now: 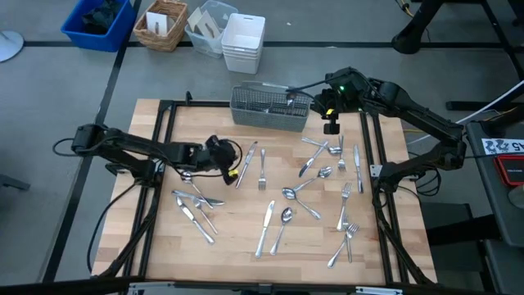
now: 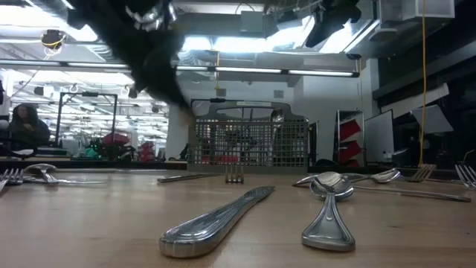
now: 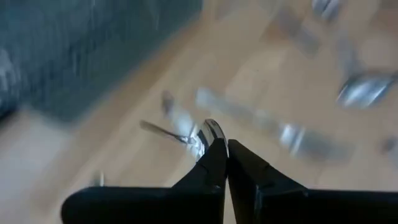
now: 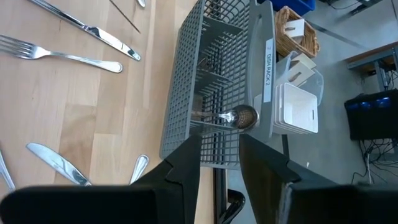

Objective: Sort silverware
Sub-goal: Put the spoon into the gray silverware organizer

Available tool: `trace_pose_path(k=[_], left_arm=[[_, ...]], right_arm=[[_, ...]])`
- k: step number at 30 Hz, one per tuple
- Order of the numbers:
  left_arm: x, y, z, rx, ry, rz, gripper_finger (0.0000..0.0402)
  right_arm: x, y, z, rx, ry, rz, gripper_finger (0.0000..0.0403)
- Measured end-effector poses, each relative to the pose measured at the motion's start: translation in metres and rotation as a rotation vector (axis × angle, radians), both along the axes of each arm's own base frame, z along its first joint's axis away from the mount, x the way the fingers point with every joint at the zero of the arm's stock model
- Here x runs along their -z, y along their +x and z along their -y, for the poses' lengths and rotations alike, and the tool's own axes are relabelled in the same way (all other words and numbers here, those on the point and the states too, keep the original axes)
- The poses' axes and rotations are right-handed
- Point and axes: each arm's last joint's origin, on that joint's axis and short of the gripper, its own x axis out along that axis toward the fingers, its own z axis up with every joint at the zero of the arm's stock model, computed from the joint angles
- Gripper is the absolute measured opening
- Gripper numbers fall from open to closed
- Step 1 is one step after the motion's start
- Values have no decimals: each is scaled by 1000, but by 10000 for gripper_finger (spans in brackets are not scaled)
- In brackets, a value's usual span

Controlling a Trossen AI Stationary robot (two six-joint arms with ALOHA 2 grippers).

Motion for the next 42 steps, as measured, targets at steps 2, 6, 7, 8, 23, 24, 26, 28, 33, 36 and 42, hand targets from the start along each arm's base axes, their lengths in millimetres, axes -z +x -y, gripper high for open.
trace_pose_path(k=[2, 6, 7, 8, 23, 24, 26, 28, 33, 36, 42], left_arm=[[-16, 5, -3, 40, 23, 135, 2], [-39, 14, -13, 114, 55, 363, 2], [-44, 16, -16, 132, 69, 411, 2], [-48, 16, -20, 141, 81, 451, 2], [-64, 19, -87, 12, -22, 692, 1], [-65, 21, -91, 9, -42, 690, 1], [-70, 25, -99, 11, -72, 692, 1], [-74, 29, -107, 2, -95, 663, 1], [-81, 42, -126, -57, -170, 562, 1], [-83, 51, -137, -66, -205, 515, 0], [-74, 73, -161, -93, -276, 445, 0]], right_arm=[[0, 0, 0, -3, -2, -2, 115], [0, 0, 0, -3, -2, -1, 115], [0, 0, 0, -3, -2, -2, 115], [0, 0, 0, -3, -1, -4, 115], [0, 0, 0, -8, 5, -4, 115], [0, 0, 0, -8, 6, -4, 115], [0, 0, 0, -8, 6, -3, 115], [0, 0, 0, -10, 9, -2, 115], [0, 0, -1, -27, 25, 6, 115], [1, 1, -2, -41, 39, 12, 115], [1, 1, -3, -72, 67, 26, 115]])
